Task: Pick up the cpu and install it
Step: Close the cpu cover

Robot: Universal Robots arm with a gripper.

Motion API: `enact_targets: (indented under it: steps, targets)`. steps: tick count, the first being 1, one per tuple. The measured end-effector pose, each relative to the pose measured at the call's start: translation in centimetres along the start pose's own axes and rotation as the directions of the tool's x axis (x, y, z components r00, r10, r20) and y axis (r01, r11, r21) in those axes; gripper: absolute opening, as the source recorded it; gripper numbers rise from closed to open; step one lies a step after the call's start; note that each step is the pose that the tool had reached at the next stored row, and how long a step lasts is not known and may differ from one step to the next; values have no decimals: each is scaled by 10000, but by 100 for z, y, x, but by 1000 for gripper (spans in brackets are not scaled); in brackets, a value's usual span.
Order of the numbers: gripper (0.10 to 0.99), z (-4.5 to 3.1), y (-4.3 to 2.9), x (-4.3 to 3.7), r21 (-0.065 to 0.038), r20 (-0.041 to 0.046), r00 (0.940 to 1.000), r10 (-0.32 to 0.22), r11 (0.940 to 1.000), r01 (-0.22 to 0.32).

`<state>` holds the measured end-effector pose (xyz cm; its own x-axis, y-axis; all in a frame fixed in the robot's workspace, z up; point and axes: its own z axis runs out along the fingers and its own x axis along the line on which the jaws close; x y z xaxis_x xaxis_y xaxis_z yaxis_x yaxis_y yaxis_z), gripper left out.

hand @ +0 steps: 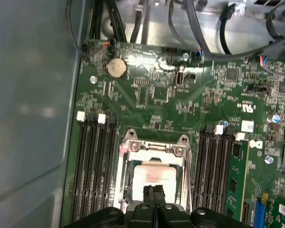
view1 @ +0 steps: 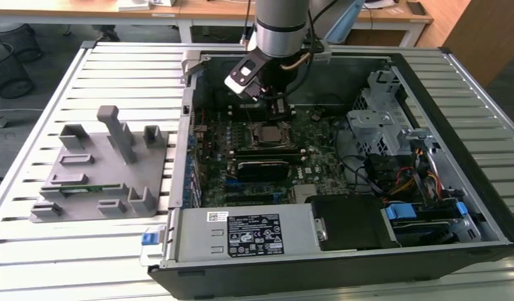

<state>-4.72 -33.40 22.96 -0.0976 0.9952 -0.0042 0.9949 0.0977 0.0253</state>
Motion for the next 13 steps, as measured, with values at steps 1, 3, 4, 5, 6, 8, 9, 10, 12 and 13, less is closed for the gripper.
enact_targets:
  steps: [1, 3, 4, 5, 6, 8, 9, 10, 12, 13]
  targets:
    - [106, 9, -16, 0, 2, 1, 10000, 0, 10000, 0]
    - [106, 31, -48, 2, 5, 1, 10000, -1, 10000, 1]
    - [106, 41, -64, 4, 8, 1, 10000, -1, 10000, 1]
    - [106, 52, -81, 5, 10, 1, 10000, 0, 10000, 0]
    - [106, 63, -96, 7, 11, 0, 10000, 0, 10000, 0]
    - [106, 84, -128, 10, 14, -1, 10000, 0, 10000, 0]
    - [106, 94, -147, 12, 16, -1, 10000, 0, 10000, 0]
    - [106, 103, -164, 13, 19, 0, 10000, 0, 10000, 0]
    - [106, 121, -185, 15, 20, -1, 10000, 0, 10000, 0]
    - [106, 131, -188, 16, 20, -1, 10000, 0, 10000, 0]
